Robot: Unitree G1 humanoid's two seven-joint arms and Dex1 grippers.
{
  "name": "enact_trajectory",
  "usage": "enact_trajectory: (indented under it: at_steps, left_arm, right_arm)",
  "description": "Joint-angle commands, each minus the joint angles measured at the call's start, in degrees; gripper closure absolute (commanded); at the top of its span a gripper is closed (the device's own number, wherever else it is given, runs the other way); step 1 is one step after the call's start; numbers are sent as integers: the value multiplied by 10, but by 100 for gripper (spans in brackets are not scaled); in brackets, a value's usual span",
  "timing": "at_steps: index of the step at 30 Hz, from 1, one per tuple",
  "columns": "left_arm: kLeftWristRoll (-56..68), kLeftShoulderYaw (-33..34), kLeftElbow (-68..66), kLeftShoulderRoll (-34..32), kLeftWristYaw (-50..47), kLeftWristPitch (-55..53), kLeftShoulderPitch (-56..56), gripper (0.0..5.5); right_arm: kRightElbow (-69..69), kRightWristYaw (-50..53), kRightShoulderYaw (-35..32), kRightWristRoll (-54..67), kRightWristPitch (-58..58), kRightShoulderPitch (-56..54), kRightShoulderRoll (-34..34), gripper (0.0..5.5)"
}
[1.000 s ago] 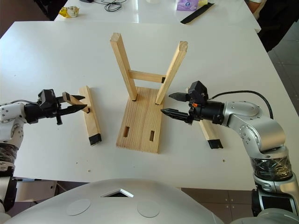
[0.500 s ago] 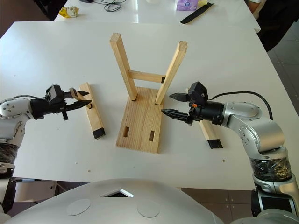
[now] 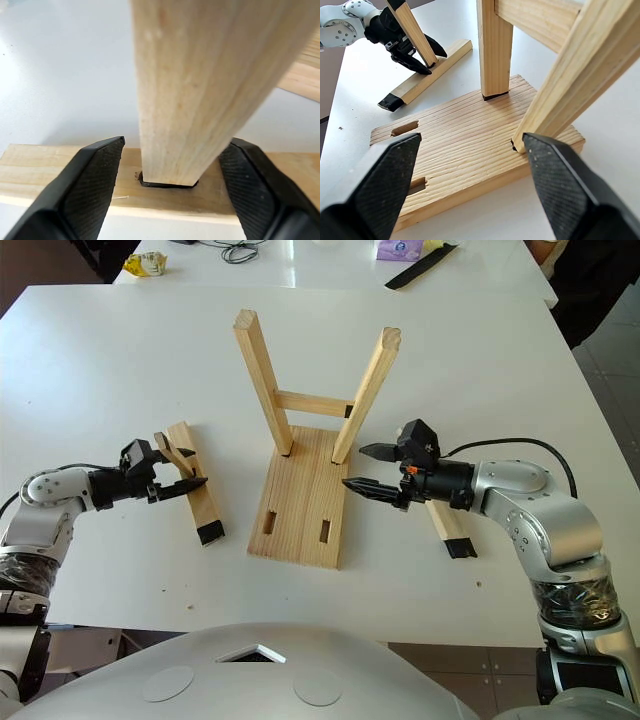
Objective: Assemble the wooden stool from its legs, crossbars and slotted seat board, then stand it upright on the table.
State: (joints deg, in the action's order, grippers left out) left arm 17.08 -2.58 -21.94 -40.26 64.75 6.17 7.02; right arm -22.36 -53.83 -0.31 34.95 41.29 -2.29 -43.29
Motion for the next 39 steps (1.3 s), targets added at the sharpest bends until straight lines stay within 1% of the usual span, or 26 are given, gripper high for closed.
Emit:
enact_trajectory:
  at_steps: [1,10,19,25,28,33,39]
  left_arm:
    - [-19,-2,-18,-2,6,-1,-12,159]
    - [11,37,8,-23,34,-12,-5,159]
    - [26,73,49,-16,17,-27,0,159]
    - [71,82,169,-45,58,-93,-58,159]
    - [91,86,209,-54,70,-130,-69,159]
    - [110,106,214,-50,50,-163,-31,159]
    - [114,114,221,-52,49,-168,-16,159]
  right_arm:
    - [5,-1,1,-7,-6,-7,-6,177]
    - [5,8,0,-15,-19,0,2,177]
    - [11,8,0,-21,-30,-2,6,177]
    - [21,2,1,-24,-35,-11,1,177]
    - [21,2,3,-27,-38,-13,4,177]
    - [27,4,2,-29,-41,-21,9,177]
    - [27,9,4,-32,-48,-18,14,177]
